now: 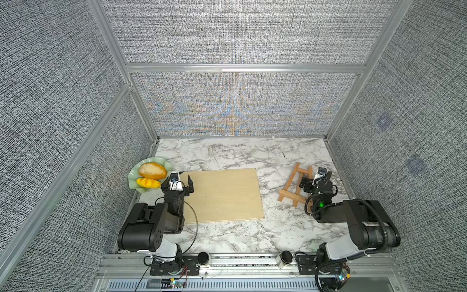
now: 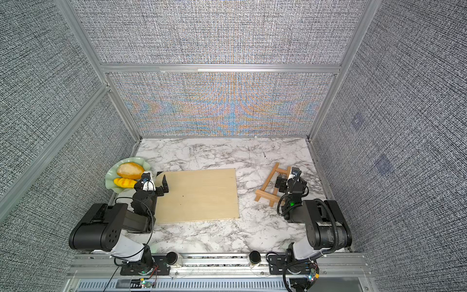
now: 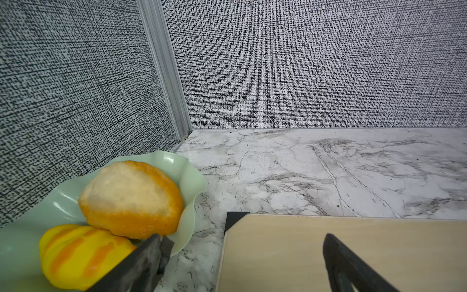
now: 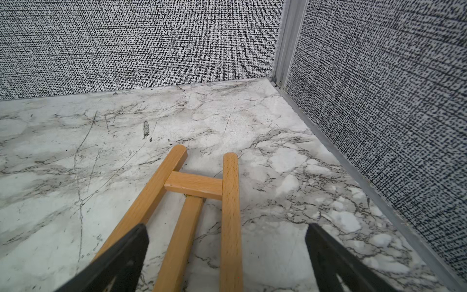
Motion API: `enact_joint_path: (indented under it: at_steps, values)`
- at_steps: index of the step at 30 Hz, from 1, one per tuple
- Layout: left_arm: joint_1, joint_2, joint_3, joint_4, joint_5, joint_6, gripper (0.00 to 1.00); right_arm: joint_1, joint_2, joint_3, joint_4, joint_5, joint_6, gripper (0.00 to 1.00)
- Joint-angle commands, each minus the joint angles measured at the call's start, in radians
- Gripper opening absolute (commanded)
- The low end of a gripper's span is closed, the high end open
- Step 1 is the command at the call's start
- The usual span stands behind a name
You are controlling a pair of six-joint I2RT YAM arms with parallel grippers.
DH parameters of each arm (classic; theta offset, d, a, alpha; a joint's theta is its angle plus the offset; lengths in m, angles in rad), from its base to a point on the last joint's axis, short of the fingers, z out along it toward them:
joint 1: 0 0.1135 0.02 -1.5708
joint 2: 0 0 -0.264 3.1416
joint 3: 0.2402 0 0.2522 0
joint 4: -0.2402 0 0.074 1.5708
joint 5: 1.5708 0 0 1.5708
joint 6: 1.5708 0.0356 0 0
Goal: Disassemble the easel
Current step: Reset both arms
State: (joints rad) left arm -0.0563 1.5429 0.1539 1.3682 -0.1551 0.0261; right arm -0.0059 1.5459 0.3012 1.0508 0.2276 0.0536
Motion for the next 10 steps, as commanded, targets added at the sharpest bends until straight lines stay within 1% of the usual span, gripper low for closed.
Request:
enact_joint_path:
  at_steps: [1,10]
  values:
    - [0.001,-0.004,0.002,0.015,0.002,0.003,0.99,0.001,0.001,0.005,0.007,0.006,-0.001,0.99]
    - [0.000,-0.003,0.002,0.016,0.002,0.003,0.99,0.001,0.000,0.004,0.008,0.006,-0.001,0.99]
